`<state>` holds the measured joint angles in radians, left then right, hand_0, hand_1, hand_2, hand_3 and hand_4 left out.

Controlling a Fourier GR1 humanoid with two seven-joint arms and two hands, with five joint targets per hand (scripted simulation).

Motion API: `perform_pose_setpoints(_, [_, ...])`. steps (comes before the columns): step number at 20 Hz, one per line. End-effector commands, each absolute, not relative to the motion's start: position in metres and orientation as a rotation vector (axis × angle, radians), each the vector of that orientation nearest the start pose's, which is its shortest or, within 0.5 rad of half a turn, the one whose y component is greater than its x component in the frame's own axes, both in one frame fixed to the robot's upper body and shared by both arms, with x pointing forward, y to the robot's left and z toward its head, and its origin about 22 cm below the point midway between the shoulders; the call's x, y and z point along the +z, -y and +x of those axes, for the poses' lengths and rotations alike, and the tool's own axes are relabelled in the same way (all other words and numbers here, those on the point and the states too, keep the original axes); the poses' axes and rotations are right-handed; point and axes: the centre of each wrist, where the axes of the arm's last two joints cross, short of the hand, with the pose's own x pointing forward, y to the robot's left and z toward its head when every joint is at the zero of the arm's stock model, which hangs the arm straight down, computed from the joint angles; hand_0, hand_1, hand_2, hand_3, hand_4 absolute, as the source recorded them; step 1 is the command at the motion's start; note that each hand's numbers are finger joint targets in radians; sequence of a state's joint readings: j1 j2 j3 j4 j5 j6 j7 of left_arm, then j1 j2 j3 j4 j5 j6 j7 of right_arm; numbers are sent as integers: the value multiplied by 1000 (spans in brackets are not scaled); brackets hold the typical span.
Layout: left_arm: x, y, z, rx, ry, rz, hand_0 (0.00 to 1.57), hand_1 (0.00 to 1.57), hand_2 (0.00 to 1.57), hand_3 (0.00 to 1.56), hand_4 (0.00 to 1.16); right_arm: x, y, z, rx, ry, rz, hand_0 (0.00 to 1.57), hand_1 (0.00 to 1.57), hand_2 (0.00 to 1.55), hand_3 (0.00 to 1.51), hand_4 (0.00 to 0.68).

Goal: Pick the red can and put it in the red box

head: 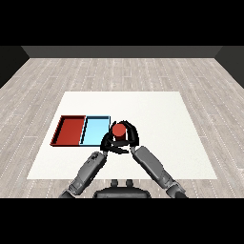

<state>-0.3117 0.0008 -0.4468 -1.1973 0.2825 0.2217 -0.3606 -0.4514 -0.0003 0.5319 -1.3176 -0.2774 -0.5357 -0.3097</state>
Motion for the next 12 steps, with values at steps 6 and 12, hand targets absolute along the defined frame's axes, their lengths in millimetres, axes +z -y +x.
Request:
perform_pose_setpoints(6, [-10, -92, 274, -124, 1760, -370, 0, 0, 0, 0, 0, 41, 27, 267, 78, 1912, 234, 1482, 1482, 1455, 1372, 632])
perform_pose_setpoints(12, [-2, -85, 282, -70, 1735, -166, 0, 0, 0, 0, 604, 35, 28, 278, 82, 1923, 249, 1458, 1458, 1446, 1366, 626])
